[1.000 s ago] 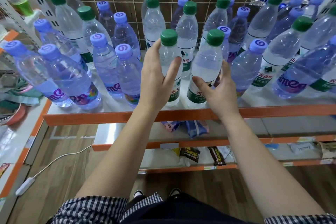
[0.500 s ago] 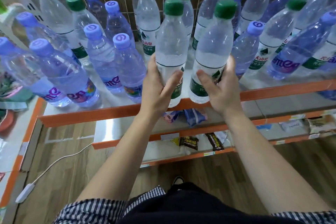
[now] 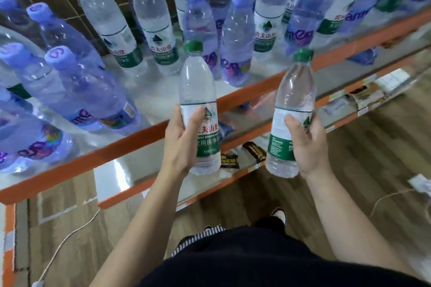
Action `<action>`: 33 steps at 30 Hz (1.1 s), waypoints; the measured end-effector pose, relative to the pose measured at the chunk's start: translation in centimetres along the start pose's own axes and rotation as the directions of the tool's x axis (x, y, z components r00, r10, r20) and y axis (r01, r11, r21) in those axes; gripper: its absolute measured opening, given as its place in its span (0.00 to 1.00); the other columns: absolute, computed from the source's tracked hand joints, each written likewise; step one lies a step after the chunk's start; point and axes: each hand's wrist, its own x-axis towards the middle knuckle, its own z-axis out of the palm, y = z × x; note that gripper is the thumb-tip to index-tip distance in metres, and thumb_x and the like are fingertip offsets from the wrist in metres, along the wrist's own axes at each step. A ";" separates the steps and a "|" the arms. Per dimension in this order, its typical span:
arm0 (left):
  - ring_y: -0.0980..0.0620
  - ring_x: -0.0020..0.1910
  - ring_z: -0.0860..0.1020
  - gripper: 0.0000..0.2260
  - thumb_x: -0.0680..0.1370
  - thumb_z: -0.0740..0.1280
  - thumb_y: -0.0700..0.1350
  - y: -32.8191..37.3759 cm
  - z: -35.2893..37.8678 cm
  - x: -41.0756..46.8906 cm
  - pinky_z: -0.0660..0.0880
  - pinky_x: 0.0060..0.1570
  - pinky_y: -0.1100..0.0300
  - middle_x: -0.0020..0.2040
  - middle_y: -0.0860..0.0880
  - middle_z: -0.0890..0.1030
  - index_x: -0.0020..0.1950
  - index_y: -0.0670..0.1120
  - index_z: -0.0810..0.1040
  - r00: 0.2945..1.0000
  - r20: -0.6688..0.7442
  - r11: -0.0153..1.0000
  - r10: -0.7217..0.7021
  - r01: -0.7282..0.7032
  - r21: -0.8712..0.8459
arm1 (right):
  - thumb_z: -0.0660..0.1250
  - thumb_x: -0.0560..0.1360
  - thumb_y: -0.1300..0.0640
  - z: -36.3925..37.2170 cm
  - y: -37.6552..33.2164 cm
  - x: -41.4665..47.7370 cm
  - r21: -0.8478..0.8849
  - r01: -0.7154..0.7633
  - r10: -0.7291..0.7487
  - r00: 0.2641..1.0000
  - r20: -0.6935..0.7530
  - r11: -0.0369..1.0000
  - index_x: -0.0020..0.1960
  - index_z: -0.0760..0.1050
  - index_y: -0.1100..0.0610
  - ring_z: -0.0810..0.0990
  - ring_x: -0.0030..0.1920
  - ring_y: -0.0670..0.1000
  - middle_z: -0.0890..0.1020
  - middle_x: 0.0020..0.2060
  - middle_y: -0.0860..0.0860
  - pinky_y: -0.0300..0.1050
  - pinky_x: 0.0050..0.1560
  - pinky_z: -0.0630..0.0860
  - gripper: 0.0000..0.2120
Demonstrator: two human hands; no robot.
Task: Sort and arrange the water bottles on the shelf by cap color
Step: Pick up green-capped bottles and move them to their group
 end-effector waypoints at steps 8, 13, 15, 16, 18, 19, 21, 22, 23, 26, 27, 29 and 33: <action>0.48 0.50 0.83 0.22 0.71 0.67 0.62 -1.5 13.8 1.0 0.79 0.48 0.48 0.51 0.48 0.83 0.59 0.52 0.76 0.997 0.001 0.997 -0.076 0.076 -0.016 | 0.70 0.69 0.39 -12.9 -0.1 5.3 0.064 -0.088 0.088 0.996 0.010 0.994 0.57 0.74 0.39 0.84 0.53 0.51 0.83 0.53 0.48 0.57 0.53 0.80 0.18; 0.53 0.48 0.82 0.16 0.71 0.66 0.61 -1.3 23.9 2.3 0.78 0.46 0.55 0.49 0.52 0.83 0.55 0.56 0.78 0.998 -0.003 0.998 -0.057 0.057 -0.018 | 0.68 0.71 0.41 -21.1 -1.1 10.4 0.083 -0.084 0.082 0.996 0.033 0.993 0.56 0.75 0.36 0.84 0.52 0.51 0.84 0.51 0.47 0.48 0.47 0.81 0.14; 0.51 0.47 0.82 0.19 0.71 0.66 0.62 -1.1 27.4 3.1 0.79 0.45 0.54 0.50 0.50 0.83 0.57 0.53 0.77 0.997 0.020 0.997 -0.069 0.069 -0.022 | 0.68 0.71 0.41 -23.5 -1.1 12.7 0.097 -0.089 0.085 0.995 0.045 0.991 0.57 0.75 0.39 0.84 0.51 0.51 0.84 0.51 0.48 0.44 0.44 0.80 0.15; 0.50 0.47 0.83 0.21 0.71 0.66 0.61 -0.9 29.0 3.6 0.79 0.44 0.54 0.50 0.48 0.83 0.58 0.51 0.77 0.997 0.038 0.997 -0.071 0.072 -0.028 | 0.68 0.71 0.41 -24.6 -1.1 13.8 0.103 -0.092 0.087 0.995 0.049 0.990 0.58 0.74 0.40 0.84 0.51 0.51 0.84 0.51 0.48 0.42 0.44 0.80 0.16; 0.51 0.47 0.83 0.19 0.71 0.66 0.61 -0.5 32.2 4.9 0.79 0.42 0.57 0.50 0.49 0.84 0.57 0.52 0.77 0.997 0.059 0.999 -0.047 0.048 -0.017 | 0.68 0.72 0.41 -26.5 -1.1 16.2 0.114 -0.087 0.081 0.995 0.054 0.990 0.58 0.74 0.40 0.84 0.52 0.50 0.84 0.51 0.47 0.40 0.44 0.80 0.16; 0.53 0.46 0.83 0.17 0.71 0.66 0.61 -0.4 33.8 5.7 0.79 0.42 0.59 0.49 0.51 0.84 0.55 0.54 0.78 0.998 0.063 0.999 -0.031 0.032 -0.009 | 0.68 0.72 0.41 -27.4 -1.0 17.5 0.121 -0.082 0.076 0.996 0.052 0.989 0.57 0.75 0.38 0.84 0.51 0.50 0.84 0.50 0.46 0.40 0.43 0.80 0.14; 0.53 0.47 0.82 0.17 0.71 0.67 0.61 -0.2 36.9 7.7 0.79 0.43 0.60 0.49 0.51 0.84 0.56 0.54 0.77 0.997 0.081 1.000 -0.007 0.008 -0.019 | 0.68 0.72 0.41 -29.0 -1.0 20.4 0.120 -0.062 0.057 0.997 0.042 0.991 0.57 0.74 0.39 0.84 0.49 0.50 0.84 0.48 0.46 0.40 0.42 0.79 0.14; 0.52 0.47 0.83 0.19 0.71 0.67 0.61 -0.3 38.4 8.8 0.79 0.43 0.59 0.49 0.49 0.83 0.57 0.52 0.77 0.995 0.095 1.000 0.001 0.001 -0.029 | 0.68 0.72 0.41 -29.7 -1.0 21.9 0.117 -0.046 0.042 0.998 0.037 0.992 0.58 0.74 0.41 0.84 0.49 0.50 0.84 0.48 0.46 0.40 0.42 0.79 0.15; 0.51 0.48 0.83 0.21 0.71 0.67 0.61 -0.4 39.9 10.1 0.79 0.44 0.58 0.50 0.48 0.83 0.58 0.50 0.76 0.994 0.109 0.999 0.009 -0.005 -0.038 | 0.67 0.73 0.42 -30.5 -0.9 23.4 0.119 -0.030 0.026 0.999 0.032 0.992 0.59 0.74 0.43 0.84 0.49 0.51 0.84 0.48 0.47 0.41 0.42 0.79 0.16; 0.49 0.52 0.83 0.23 0.72 0.67 0.63 -0.4 44.9 14.0 0.80 0.49 0.51 0.54 0.47 0.83 0.60 0.51 0.77 0.986 0.166 0.999 0.027 -0.019 -0.050 | 0.67 0.73 0.44 -32.9 -0.8 28.1 0.140 0.003 -0.001 1.000 -0.014 0.990 0.61 0.73 0.46 0.84 0.51 0.54 0.83 0.50 0.51 0.46 0.45 0.80 0.18; 0.48 0.53 0.83 0.23 0.72 0.67 0.64 -0.3 46.6 15.3 0.80 0.50 0.50 0.55 0.47 0.83 0.61 0.52 0.76 0.982 0.187 0.999 0.030 -0.021 -0.049 | 0.68 0.72 0.43 -33.7 -0.9 29.7 0.142 0.008 -0.003 0.999 -0.036 0.990 0.62 0.73 0.49 0.83 0.51 0.56 0.83 0.51 0.53 0.49 0.46 0.80 0.20; 0.48 0.53 0.83 0.26 0.71 0.67 0.67 0.1 49.9 17.6 0.79 0.50 0.49 0.55 0.47 0.83 0.61 0.52 0.76 0.976 0.215 0.998 0.025 -0.011 -0.067 | 0.68 0.72 0.43 -35.3 -1.4 32.6 0.129 0.029 -0.020 0.997 -0.077 0.991 0.62 0.73 0.51 0.83 0.52 0.58 0.82 0.52 0.54 0.56 0.48 0.79 0.22; 0.45 0.57 0.81 0.24 0.73 0.67 0.67 1.3 55.7 21.6 0.78 0.55 0.42 0.57 0.48 0.82 0.63 0.55 0.76 0.953 0.278 0.991 0.123 -0.101 -0.092 | 0.66 0.75 0.45 -38.5 -2.1 38.1 0.084 0.141 -0.127 0.980 -0.153 0.986 0.60 0.75 0.46 0.81 0.54 0.59 0.82 0.53 0.53 0.64 0.55 0.77 0.14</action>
